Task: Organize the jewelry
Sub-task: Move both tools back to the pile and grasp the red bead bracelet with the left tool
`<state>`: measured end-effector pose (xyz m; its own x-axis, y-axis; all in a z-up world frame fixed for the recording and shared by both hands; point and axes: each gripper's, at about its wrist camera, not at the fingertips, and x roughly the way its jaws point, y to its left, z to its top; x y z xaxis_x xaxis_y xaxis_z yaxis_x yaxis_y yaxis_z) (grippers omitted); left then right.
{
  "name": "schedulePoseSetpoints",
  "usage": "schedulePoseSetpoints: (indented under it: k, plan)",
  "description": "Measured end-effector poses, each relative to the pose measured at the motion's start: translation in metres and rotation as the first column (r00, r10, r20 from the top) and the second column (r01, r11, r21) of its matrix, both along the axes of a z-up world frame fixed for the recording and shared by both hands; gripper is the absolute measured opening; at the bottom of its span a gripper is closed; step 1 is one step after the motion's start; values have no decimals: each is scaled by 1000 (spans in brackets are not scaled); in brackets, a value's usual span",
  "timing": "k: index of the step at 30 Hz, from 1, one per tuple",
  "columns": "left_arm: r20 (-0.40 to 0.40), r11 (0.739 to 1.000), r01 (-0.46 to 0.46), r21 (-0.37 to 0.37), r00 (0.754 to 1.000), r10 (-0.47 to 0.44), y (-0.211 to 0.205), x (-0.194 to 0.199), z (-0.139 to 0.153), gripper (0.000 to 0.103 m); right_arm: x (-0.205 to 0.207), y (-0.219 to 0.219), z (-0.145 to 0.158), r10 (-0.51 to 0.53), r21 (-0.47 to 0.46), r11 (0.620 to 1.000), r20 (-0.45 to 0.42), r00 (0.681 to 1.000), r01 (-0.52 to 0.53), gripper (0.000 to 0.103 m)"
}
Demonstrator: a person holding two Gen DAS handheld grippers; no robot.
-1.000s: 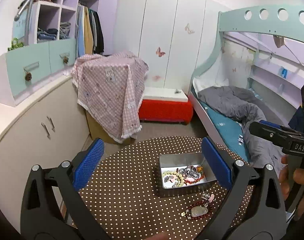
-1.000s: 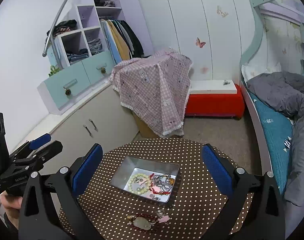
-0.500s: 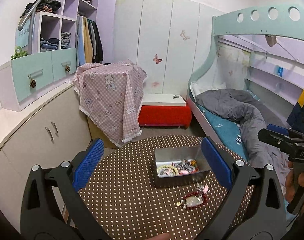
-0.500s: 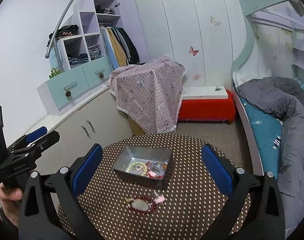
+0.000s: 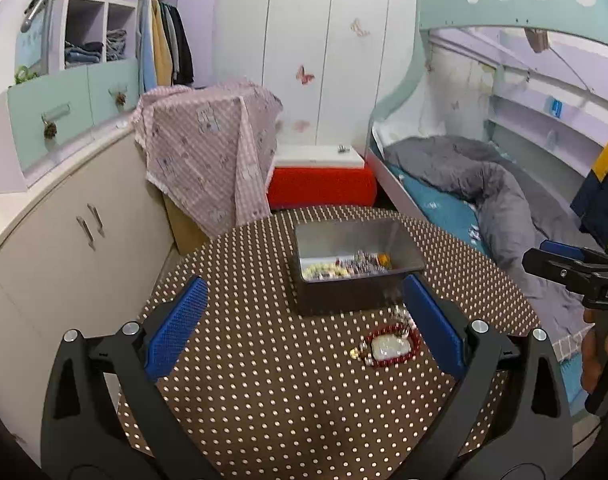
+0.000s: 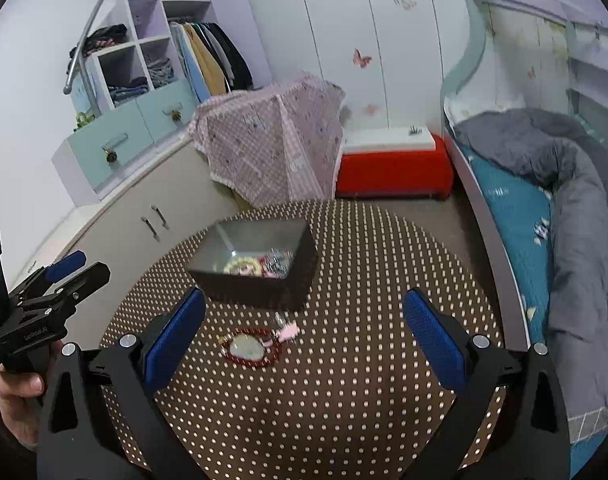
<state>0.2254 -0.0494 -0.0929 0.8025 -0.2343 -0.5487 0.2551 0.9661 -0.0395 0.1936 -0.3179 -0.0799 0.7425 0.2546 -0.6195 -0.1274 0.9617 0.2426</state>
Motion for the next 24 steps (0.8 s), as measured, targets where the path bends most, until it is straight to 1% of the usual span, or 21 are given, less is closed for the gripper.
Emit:
schedulePoseSetpoints:
  k: [4,10,15,18,20,22,23,24]
  plan:
    - [-38,999,16,36,999,-15,-10,4,-21,96,0,0,-16,2,3,1000,-41,999,-2,96]
    - [-155,995,50,88,987,-36,-23,24,-68,96,1,5,-36,20,10,1000,-94,995,-20,96]
    - [-211,990,85,109,976,-61,-33,37,-90,96,6,5,-47,23,21,1000,-124,992,-20,96]
    - [-241,985,87,147,969,-49,-41,46,-102,96,8,4,-52,25,28,999,-138,990,-21,96]
    - [-265,983,101,151,962,-58,-45,49,-110,96,10,4,-55,25,28,999,-145,989,-21,96]
    - [-274,979,124,162,959,-76,-49,49,-113,93,11,3,-58,26,29,999,-154,988,-22,96]
    - [-274,977,136,162,958,-88,-51,48,-113,87,12,2,-60,25,31,999,-159,987,-21,96]
    - [-285,973,159,168,953,-107,-54,48,-114,75,12,1,-62,24,33,999,-161,987,-19,96]
